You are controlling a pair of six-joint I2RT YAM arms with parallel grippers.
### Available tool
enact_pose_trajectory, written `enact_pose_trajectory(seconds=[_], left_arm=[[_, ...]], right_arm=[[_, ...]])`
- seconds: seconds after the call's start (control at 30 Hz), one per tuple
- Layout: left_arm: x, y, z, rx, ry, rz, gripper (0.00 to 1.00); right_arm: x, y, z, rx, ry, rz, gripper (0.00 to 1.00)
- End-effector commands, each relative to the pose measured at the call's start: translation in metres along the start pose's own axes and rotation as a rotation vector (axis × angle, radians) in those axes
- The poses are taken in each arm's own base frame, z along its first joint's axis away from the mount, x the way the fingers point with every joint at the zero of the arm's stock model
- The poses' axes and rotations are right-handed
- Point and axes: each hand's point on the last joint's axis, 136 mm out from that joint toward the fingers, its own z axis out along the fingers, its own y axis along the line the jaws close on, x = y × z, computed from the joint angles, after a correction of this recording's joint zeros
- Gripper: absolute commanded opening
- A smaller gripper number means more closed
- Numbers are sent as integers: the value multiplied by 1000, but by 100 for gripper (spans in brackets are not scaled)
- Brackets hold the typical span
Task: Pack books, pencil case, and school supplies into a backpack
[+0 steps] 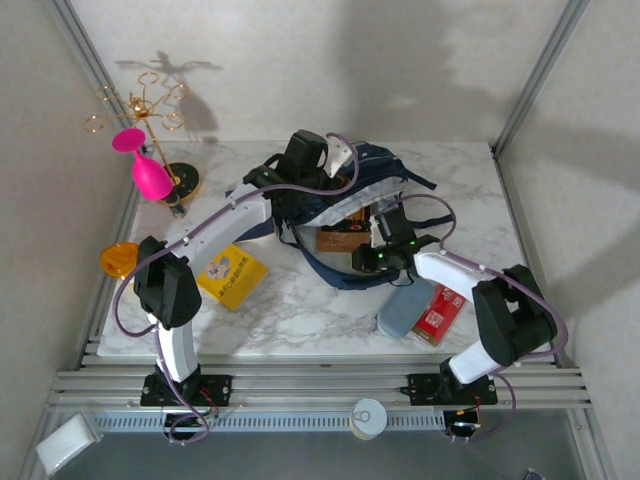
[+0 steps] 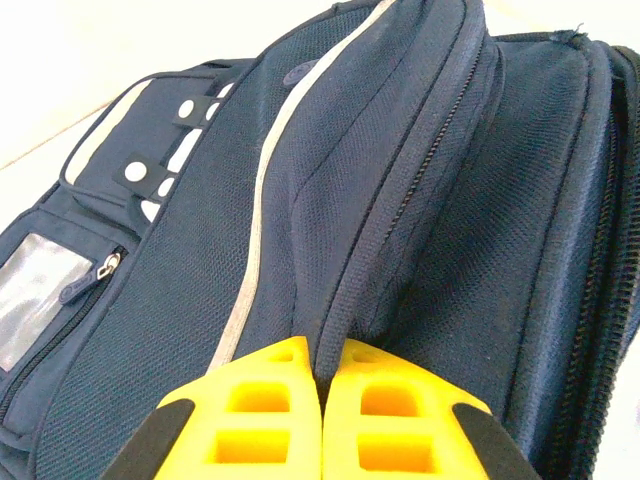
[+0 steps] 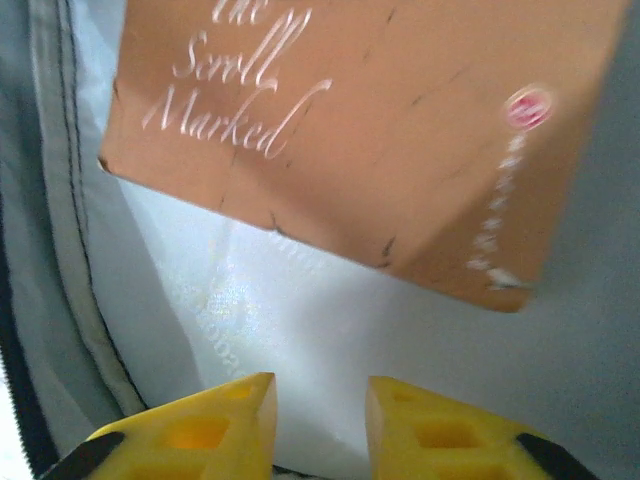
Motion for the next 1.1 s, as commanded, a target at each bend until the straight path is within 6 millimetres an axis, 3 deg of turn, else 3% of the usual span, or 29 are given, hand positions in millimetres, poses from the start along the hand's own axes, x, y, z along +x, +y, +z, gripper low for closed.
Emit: enact_pose_trajectory(seconds=[0.0,0.13,0.27,0.4,0.5,0.6,0.73,0.9,0.97,1.07], left_arm=[[-69,-7,-40,33,-218,9,0],[-70,-7,-44,26,-224,12,0],[-69,-7,-45,25,-222,16,0],[-68,-5,-43,18,-218,16,0],[-64,0,-40,-4,-206,16,0],[-59,6,-36,-16,-191,1,0],[-45,11,-29,-23,-171,-30,0],[-9,20,-19,-57,-125,-165,0],[7,21,-16,-56,-113,-246,7],[36,3,-13,40,-93,-350,30]], right_arm=[[-13,-3,9,29,-44,-4,26],[-43,-17,12,117,-192,-38,13],[-93,-20,5,147,-400,-62,11],[-123,-19,20,132,-464,-31,5],[-136,-21,17,151,-512,-6,4],[-128,-10,6,90,-524,-37,6],[-91,3,-22,-1,-497,-97,13],[-48,17,-82,-91,-510,-89,21],[-39,12,-109,-64,-533,-43,23],[-31,18,-146,-75,-574,-14,31]])
